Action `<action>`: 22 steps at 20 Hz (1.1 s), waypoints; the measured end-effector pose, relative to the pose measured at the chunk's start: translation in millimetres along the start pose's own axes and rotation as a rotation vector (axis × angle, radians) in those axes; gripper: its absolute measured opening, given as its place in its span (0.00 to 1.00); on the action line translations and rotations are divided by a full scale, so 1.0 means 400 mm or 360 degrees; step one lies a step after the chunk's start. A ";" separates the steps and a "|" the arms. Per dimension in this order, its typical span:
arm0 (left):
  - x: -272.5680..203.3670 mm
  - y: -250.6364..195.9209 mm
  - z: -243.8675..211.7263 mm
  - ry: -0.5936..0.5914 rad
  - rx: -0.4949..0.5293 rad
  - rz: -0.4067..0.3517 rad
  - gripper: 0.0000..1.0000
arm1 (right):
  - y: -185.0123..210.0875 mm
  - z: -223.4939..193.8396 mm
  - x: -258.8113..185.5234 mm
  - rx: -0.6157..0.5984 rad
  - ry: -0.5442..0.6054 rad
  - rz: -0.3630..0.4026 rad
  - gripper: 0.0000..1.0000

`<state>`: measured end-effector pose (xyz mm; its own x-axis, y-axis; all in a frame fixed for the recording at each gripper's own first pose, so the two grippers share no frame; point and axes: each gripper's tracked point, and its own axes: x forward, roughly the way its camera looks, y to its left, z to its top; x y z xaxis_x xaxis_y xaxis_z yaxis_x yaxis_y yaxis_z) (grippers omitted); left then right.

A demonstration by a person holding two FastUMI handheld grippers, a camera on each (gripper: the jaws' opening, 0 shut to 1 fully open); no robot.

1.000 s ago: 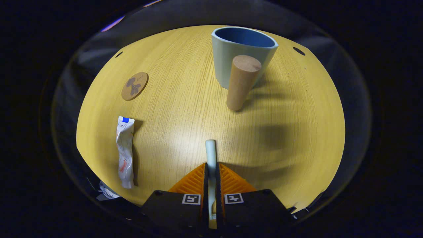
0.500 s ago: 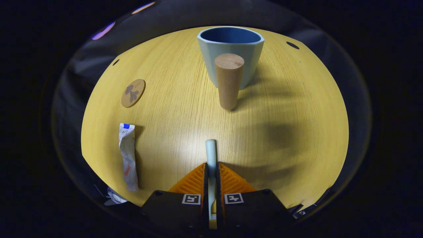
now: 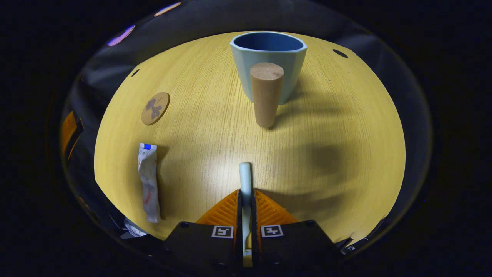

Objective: Put the toothbrush and toothpaste on the desktop into the cup, then pick up the cup and place it on the coaster on the desktop.

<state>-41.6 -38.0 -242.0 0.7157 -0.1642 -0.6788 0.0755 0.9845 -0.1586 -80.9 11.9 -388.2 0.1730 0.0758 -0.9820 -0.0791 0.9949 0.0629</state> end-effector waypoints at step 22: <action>0.127 0.026 -0.340 0.0849 0.0153 0.0115 0.94 | 0.001 0.002 0.002 -0.0038 -0.0023 0.0024 0.12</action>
<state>-98.8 -44.6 -375.6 0.2720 -0.0802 -0.9589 0.1201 0.9916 -0.0489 -80.2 12.5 -388.8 0.1859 0.0923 -0.9782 -0.1054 0.9917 0.0735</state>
